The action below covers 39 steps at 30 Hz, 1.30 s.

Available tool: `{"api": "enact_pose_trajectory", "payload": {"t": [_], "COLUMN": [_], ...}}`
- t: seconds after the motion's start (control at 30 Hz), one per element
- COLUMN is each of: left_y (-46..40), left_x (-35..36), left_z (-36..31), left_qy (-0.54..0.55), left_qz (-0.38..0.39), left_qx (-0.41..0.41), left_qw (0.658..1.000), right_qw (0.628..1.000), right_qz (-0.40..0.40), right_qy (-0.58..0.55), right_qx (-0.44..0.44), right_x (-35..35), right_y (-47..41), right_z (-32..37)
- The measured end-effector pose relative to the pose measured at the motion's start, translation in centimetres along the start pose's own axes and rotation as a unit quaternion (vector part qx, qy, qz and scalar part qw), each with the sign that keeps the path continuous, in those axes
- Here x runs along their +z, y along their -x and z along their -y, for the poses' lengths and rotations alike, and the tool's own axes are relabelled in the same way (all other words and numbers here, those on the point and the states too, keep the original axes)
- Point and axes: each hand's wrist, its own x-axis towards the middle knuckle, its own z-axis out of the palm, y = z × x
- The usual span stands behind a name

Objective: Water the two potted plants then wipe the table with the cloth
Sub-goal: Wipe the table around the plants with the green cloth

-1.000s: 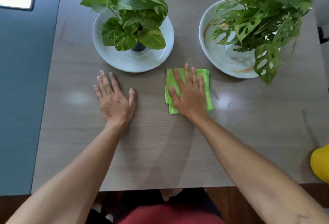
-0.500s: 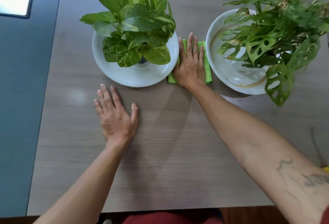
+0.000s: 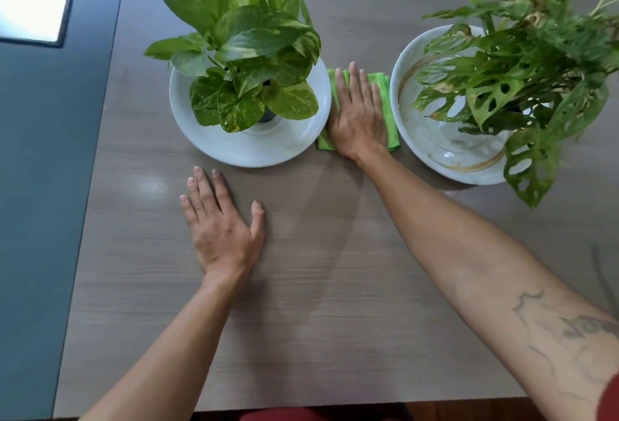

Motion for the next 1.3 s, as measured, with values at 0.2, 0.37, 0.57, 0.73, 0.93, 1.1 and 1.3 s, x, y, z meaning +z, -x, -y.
{"api": "enact_pose_trajectory", "payload": {"t": [0.2, 0.37, 0.57, 0.73, 0.93, 1.1, 1.3], "left_y": [0.1, 0.3, 0.4, 0.5, 0.5, 1.4, 4.5], "left_x": [-0.5, -0.8, -0.8, -0.5, -0.3, -0.5, -0.3], "left_z": [-0.2, -0.2, -0.1, -0.2, -0.2, -0.4, -9.2], "left_qy": [0.011, 0.012, 0.016, 0.021, 0.032, 0.103, 0.127], "left_qz": [0.016, 0.020, 0.014, 0.005, -0.008, -0.044, -0.038], "left_qx": [-0.002, 0.002, 0.005, 0.010, 0.017, 0.050, 0.152], "left_qw": [1.000, 1.000, 1.000, 1.000, 0.999, 0.992, 0.979], "right_qw": [1.000, 0.998, 0.999, 0.996, 0.984, 0.996, 0.998], "right_qz": [-0.019, -0.028, -0.022, -0.017, -0.031, -0.019, -0.022], "right_qy": [-0.019, -0.045, -0.040, -0.025, -0.030, -0.038, -0.042], "right_qx": [-0.001, -0.017, 0.024, 0.085, 0.175, 0.076, 0.030], "right_x": [1.0, 1.9, 2.5, 1.7, 1.7, 2.3, 2.4], "right_y": [5.9, 13.0, 21.1, 22.5, 20.5, 21.8, 23.6], "right_z": [0.5, -0.8, -7.5, -12.1, -7.1, -4.4, -8.4]}}
